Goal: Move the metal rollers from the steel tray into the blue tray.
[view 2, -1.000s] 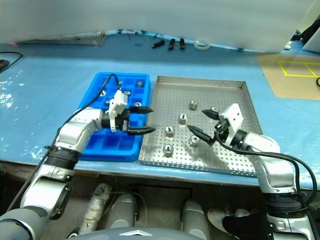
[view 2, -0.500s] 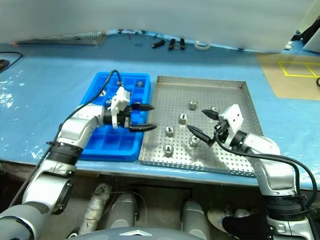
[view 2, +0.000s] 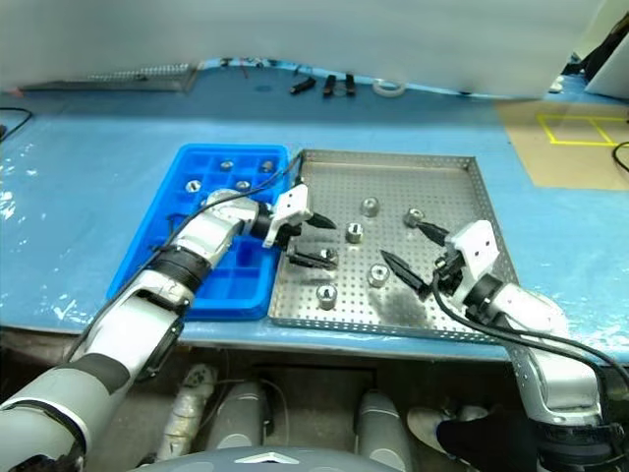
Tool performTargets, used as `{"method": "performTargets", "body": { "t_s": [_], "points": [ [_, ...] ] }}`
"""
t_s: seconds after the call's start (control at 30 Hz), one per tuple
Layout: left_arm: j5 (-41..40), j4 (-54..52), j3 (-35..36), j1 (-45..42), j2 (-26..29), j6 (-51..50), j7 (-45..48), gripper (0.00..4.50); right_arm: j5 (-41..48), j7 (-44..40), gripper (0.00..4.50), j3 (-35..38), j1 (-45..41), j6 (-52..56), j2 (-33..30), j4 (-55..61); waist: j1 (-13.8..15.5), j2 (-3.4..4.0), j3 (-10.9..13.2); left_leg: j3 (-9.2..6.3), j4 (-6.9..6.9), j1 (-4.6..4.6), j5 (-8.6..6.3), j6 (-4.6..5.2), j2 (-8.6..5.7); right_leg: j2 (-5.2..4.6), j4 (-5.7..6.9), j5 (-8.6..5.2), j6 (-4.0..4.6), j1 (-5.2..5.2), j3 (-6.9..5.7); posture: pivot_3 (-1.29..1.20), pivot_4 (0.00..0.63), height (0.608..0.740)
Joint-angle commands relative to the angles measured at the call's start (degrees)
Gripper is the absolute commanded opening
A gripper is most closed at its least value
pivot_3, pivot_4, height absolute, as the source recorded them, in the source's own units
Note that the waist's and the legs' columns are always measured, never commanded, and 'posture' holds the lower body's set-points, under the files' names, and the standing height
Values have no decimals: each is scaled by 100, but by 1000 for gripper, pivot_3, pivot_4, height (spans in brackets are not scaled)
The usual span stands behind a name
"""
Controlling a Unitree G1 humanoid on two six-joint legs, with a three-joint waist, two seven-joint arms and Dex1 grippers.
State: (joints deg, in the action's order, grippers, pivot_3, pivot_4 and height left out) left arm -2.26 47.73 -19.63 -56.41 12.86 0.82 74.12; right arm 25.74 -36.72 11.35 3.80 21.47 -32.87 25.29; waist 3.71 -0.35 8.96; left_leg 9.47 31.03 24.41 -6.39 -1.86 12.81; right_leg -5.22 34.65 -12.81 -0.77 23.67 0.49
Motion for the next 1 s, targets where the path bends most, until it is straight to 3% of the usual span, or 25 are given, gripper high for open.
{"method": "performTargets", "body": {
  "t_s": [0.03,0.33,0.9,1.0],
  "points": [
    [316,566,-84,-374,-187,520,-36,4500,63,271,4466,289,422,-41,140,641,-17,0,0,2,-1,-2,0,0,-1,0,0,-1,-2,-1,3,-396,150,740],
    [842,1386,-125,-645,-160,1127,183,4500,4,658,4466,391,1024,-46,305,1123,-300,-3,2,37,0,-16,-10,15,-4,0,-4,-4,-9,12,48,-459,150,740],
    [1273,1719,-43,-560,-82,1384,312,4500,-105,744,4466,379,1053,-88,261,1066,-339,-4,2,60,-2,-21,-17,25,-4,3,-6,-5,-11,25,72,-447,150,740],
    [1223,1673,-8,-507,-39,1463,472,3912,-133,718,4500,360,1033,-84,241,1051,-341,-4,2,61,-2,-21,-18,26,-4,3,-6,-5,-11,25,73,-444,150,740]
  ]
}}
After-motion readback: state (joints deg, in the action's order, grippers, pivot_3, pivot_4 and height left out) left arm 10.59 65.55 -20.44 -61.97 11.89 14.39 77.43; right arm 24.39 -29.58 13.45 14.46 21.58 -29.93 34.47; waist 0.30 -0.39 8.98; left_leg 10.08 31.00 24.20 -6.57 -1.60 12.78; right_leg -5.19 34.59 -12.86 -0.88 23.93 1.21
